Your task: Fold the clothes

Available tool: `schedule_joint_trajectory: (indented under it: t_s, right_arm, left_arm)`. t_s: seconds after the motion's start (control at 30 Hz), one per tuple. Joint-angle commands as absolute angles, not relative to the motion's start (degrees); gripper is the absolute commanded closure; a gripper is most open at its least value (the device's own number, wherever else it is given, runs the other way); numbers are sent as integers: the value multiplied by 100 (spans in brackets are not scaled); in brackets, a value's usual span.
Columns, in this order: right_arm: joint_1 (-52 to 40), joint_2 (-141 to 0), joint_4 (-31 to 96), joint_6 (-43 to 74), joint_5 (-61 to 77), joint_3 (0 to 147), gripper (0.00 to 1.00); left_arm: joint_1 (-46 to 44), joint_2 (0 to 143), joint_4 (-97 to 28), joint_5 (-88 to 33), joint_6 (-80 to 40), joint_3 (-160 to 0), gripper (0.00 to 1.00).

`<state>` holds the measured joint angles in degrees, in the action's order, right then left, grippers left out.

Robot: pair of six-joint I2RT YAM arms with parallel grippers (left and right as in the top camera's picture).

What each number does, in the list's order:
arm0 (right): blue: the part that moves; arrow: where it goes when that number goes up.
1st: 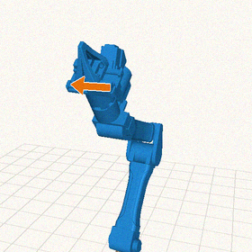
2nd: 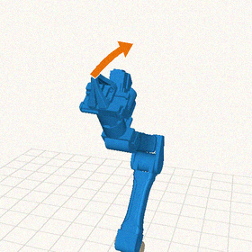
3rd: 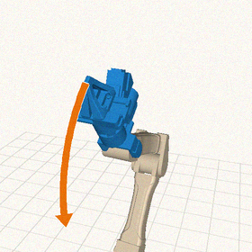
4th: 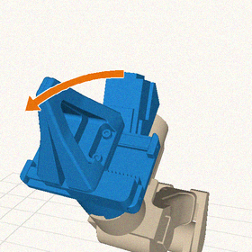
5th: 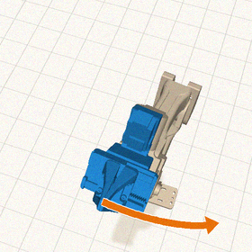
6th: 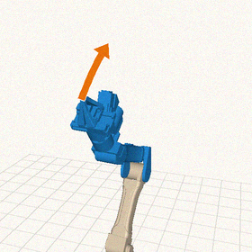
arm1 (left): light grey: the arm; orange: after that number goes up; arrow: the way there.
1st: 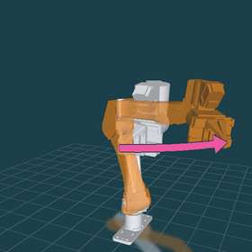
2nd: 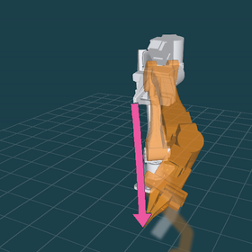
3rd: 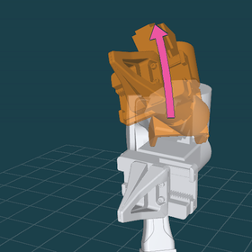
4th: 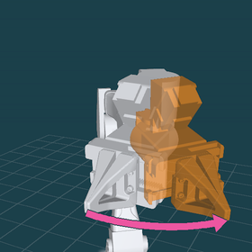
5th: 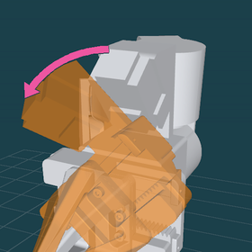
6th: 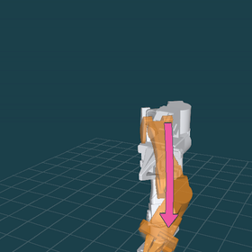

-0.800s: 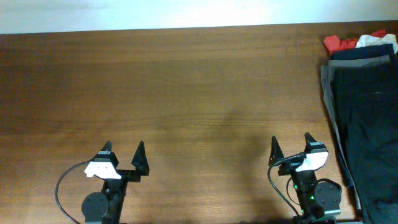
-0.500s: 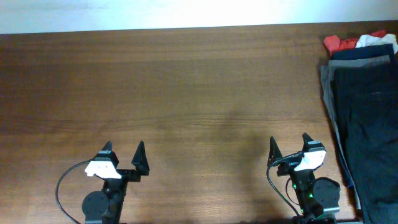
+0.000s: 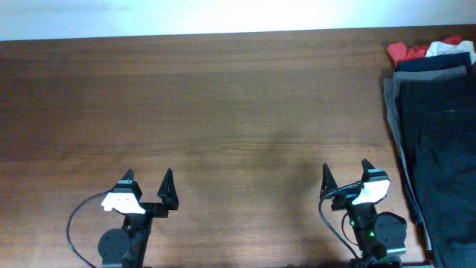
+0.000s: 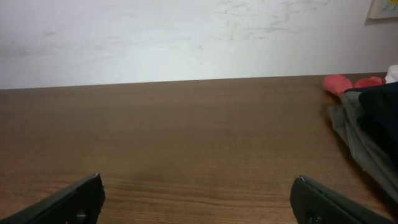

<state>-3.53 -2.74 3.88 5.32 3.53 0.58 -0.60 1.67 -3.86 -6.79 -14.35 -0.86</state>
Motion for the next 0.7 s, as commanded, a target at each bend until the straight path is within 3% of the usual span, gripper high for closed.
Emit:
schedule_joint_trajectory:
  t_s: [0.0, 0.43, 0.53, 0.67]
  right_arm:
    - [-412, -281, 412, 489, 427, 32, 1]
    - [-412, -279, 309, 489, 403, 32, 1]
    - [-412, -279, -537, 1778, 1208, 32, 1]
    - [-410, -281, -1820, 2689, 460, 32, 1]
  left_arm:
    - [-86, 191, -401, -615, -1341, -54, 1]
    - [-86, 193, -401, -615, -1341, -54, 1]
    - [-86, 193, -401, -615, -1341, -54, 1]
    - [-86, 193, -401, -615, -1341, -54, 1]
